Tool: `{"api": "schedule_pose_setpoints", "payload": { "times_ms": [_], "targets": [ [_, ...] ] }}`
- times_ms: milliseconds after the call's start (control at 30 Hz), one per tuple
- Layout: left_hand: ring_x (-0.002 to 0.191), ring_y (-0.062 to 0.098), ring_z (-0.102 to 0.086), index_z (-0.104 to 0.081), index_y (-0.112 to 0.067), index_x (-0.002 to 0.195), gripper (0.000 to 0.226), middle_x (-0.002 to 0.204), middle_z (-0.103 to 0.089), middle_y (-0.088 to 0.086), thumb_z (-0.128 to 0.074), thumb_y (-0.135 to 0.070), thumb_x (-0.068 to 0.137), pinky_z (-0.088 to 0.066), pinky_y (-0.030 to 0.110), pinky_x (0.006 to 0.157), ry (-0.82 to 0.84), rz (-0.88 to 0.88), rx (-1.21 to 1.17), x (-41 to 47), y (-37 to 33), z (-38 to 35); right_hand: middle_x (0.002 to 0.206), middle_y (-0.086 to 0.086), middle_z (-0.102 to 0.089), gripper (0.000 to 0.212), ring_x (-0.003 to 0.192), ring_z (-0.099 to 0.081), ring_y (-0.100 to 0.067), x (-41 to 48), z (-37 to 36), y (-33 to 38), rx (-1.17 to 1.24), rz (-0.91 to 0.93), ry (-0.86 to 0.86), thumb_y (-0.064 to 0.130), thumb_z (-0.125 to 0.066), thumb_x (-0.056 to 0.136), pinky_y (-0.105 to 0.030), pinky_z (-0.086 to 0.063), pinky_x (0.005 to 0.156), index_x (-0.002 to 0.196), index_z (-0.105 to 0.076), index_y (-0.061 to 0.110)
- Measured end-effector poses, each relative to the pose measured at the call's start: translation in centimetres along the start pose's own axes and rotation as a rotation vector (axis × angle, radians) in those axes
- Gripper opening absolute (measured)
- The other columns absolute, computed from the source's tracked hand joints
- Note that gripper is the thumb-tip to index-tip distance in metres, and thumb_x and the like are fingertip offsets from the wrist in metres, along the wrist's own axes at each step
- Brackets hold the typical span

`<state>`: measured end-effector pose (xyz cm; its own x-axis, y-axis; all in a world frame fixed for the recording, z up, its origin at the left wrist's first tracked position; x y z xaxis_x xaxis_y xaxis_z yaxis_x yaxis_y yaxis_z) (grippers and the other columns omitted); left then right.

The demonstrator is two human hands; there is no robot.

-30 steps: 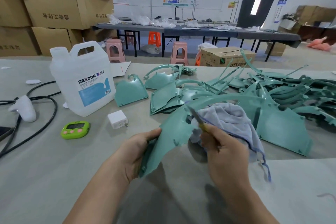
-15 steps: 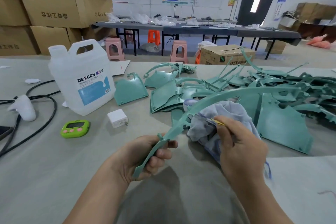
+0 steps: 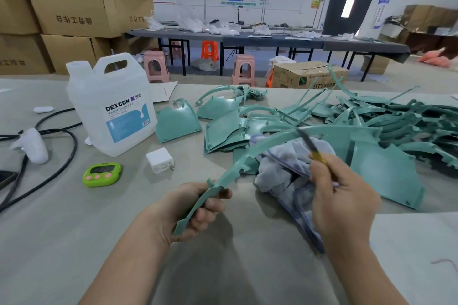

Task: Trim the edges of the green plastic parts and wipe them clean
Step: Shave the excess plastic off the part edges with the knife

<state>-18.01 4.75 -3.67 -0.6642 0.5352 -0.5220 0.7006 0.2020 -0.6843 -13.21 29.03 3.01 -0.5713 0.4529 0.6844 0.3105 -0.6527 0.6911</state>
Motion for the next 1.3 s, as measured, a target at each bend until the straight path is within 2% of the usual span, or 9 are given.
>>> {"api": "schedule_pose_setpoints", "payload": {
  "times_ms": [100,233,333,433,567,667,867,1067,1300],
  "targets": [
    [0.027,0.005,-0.04,-0.058,-0.005,0.096,0.03,0.058,-0.037,-0.001,-0.038,-0.025,0.106,-0.024,0.012,0.025,-0.052,-0.016,0.011,-0.1,-0.3,0.6,0.069,0.0,-0.066,0.019,0.069,-0.055,-0.013,0.7,1.4,-0.3,-0.064,-0.013,-0.109,0.036,-0.055,0.097,-0.006,-0.04,0.066,0.114,-0.064,0.033],
    [0.028,0.005,-0.04,-0.059,-0.005,0.097,0.032,0.058,-0.039,0.0,-0.037,-0.026,0.107,-0.026,0.013,0.025,-0.077,-0.021,0.028,0.0,-0.3,0.7,0.078,-0.003,-0.068,0.034,0.078,-0.062,-0.031,0.2,1.2,-0.8,-0.081,-0.111,-0.121,0.04,-0.047,0.096,-0.045,-0.052,0.074,0.111,-0.072,0.022],
    [0.029,0.007,-0.038,-0.056,-0.008,0.098,0.03,0.055,-0.04,0.001,-0.039,-0.03,0.107,-0.025,0.014,0.026,-0.105,-0.041,0.061,0.5,-0.1,0.7,0.085,0.005,-0.071,0.034,0.083,-0.064,-0.023,-0.4,-0.2,-0.8,-0.029,-0.114,-0.014,0.043,-0.042,0.095,-0.036,-0.051,0.077,0.108,-0.071,0.029],
    [0.029,0.013,-0.041,-0.059,-0.007,0.092,0.029,0.052,-0.043,0.006,-0.051,-0.033,0.102,-0.031,0.015,0.029,-0.197,-0.113,0.177,1.1,-0.2,0.8,0.091,0.019,-0.069,0.025,0.081,-0.061,0.001,-1.2,-1.9,0.1,0.033,-0.042,0.169,0.042,-0.046,0.096,-0.007,-0.041,0.071,0.098,-0.071,0.038],
    [0.031,0.016,-0.048,-0.075,-0.009,0.065,0.045,0.05,-0.055,0.01,-0.06,-0.038,0.095,-0.035,0.017,0.031,-0.259,-0.212,0.198,1.4,-0.7,0.7,0.079,0.018,-0.07,0.019,0.068,-0.063,-0.003,-3.7,-5.1,0.6,0.149,-0.1,0.473,0.038,-0.054,0.093,-0.027,-0.055,0.067,0.103,-0.07,0.042],
    [0.033,0.017,-0.053,-0.077,-0.008,0.074,0.042,0.055,-0.064,0.011,-0.061,-0.041,0.094,-0.037,0.015,0.034,-0.328,-0.231,0.196,1.4,-0.9,1.1,0.076,0.007,-0.069,0.019,0.066,-0.056,-0.004,-4.6,-6.3,0.2,0.195,-0.175,0.561,0.022,-0.056,0.097,-0.045,-0.055,0.07,0.099,-0.07,0.035],
    [0.035,0.018,-0.055,-0.073,-0.004,0.086,0.038,0.058,-0.065,0.012,-0.06,-0.037,0.097,-0.038,0.014,0.035,-0.338,-0.224,0.174,1.3,-0.8,1.2,0.071,0.009,-0.068,0.034,0.061,-0.059,-0.004,-3.7,-5.8,0.7,0.23,-0.125,0.678,0.009,-0.061,0.098,-0.017,-0.047,0.061,0.085,-0.072,0.038],
    [0.031,0.016,-0.048,-0.067,-0.003,0.081,0.037,0.049,-0.057,0.01,-0.057,-0.034,0.099,-0.034,0.014,0.032,-0.33,-0.215,0.197,1.0,-0.7,0.7,0.073,0.0,-0.07,0.022,0.065,-0.064,-0.014,-3.4,-5.9,0.0,0.306,-0.179,0.709,0.014,-0.061,0.098,-0.037,-0.055,0.065,0.088,-0.075,0.026],
    [0.032,0.015,-0.048,-0.066,-0.004,0.088,0.033,0.053,-0.057,0.009,-0.058,-0.035,0.098,-0.035,0.015,0.032,-0.317,-0.217,0.156,1.0,-0.9,1.1,0.078,-0.001,-0.073,0.036,0.067,-0.068,-0.017,-4.0,-6.6,0.4,0.36,-0.194,0.814,0.008,-0.06,0.101,-0.02,-0.052,0.068,0.085,-0.076,0.036]
  ]
}}
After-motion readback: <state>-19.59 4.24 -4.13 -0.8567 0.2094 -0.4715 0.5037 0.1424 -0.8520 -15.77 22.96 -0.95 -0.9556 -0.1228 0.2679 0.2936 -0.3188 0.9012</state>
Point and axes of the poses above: each hand's wrist, its own x-axis towards the middle knuckle, its own z-axis out of the back of the hand, y = z × x, the point moved 6 cm from there along x, towards the middle knuckle
